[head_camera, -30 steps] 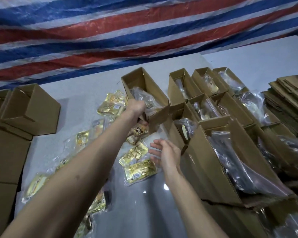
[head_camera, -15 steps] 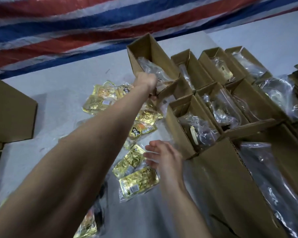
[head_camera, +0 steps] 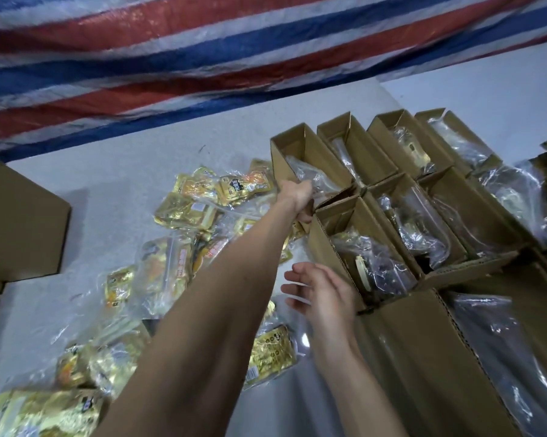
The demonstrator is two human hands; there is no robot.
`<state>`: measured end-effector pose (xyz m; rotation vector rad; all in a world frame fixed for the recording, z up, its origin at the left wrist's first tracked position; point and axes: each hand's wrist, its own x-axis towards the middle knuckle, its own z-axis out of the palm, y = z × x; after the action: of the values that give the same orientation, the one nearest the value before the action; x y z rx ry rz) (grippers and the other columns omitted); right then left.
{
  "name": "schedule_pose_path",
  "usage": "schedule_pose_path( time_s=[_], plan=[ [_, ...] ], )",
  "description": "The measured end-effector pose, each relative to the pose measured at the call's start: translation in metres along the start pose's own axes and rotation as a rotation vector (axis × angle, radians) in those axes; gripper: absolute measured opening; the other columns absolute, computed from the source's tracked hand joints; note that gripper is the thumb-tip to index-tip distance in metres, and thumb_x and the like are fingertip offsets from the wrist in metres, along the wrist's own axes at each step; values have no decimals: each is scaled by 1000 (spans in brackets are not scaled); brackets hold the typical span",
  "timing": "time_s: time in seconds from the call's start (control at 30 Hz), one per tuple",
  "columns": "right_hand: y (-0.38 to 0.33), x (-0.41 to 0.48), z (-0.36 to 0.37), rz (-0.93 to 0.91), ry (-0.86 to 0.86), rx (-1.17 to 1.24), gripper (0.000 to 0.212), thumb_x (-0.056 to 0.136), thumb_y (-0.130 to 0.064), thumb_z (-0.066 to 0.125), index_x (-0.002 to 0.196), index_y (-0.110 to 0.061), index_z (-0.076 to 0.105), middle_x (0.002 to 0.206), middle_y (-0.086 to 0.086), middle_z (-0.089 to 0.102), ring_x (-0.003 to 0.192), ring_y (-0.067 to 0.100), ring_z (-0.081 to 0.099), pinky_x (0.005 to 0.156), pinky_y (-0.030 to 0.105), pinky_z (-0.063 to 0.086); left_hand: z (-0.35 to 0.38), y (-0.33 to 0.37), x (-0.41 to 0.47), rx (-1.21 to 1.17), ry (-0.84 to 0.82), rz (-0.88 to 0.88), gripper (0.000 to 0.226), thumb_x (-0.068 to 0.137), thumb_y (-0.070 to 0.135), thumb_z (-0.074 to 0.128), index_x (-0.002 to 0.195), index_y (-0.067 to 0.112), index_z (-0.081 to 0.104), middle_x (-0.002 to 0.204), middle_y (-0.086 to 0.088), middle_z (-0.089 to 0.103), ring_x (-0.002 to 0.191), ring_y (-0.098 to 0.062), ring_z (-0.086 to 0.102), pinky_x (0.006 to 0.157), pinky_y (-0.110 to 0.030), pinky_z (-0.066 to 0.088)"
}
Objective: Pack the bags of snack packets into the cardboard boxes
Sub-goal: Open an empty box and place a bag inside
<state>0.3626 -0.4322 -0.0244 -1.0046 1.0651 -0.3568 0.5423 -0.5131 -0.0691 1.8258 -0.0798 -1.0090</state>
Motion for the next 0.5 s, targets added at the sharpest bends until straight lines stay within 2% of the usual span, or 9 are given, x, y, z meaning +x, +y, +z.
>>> schedule_pose_path(
  time_s=[0.07,0.23,0.3,0.4,0.5],
  plan=[
    [0,-2,-1,1,5,-11,41,96,-9,53,67,-26,76,76,5,75,64,16,69,56,23,51,-1,1,-1,-11,-21,-1,53,104,24,43,149,2,24,155,-17,34,88,-35,70,44,-27,56],
    [-4,-5,-5,24,15,-11,25,96,-12,56,78,-11,73,79,9,75,65,18,71,50,20,52,1,12,1,45,28,21,47,105,20,39,147,2,29,156,-18,31,98,-37,69,34,-21,46],
    [-4,-4,-6,28,22,-10,24,97,-15,57,80,-9,73,80,10,75,65,19,72,50,20,51,2,12,2,88,19,28,50,105,27,40,147,3,29,153,-17,36,91,-32,69,35,-19,45],
    [-4,-3,-5,45,38,-6,24,98,-15,56,82,-6,72,79,11,75,63,18,71,49,20,51,6,9,3,224,11,51,53,104,31,43,144,-2,33,136,-19,52,65,-20,61,32,-19,41],
    [-4,-3,-3,42,40,-22,25,98,-14,56,79,-7,72,78,10,75,63,18,71,48,20,51,9,8,4,342,-12,65,48,103,29,44,139,-4,40,125,-16,59,69,-17,59,38,-21,41]
  ],
)
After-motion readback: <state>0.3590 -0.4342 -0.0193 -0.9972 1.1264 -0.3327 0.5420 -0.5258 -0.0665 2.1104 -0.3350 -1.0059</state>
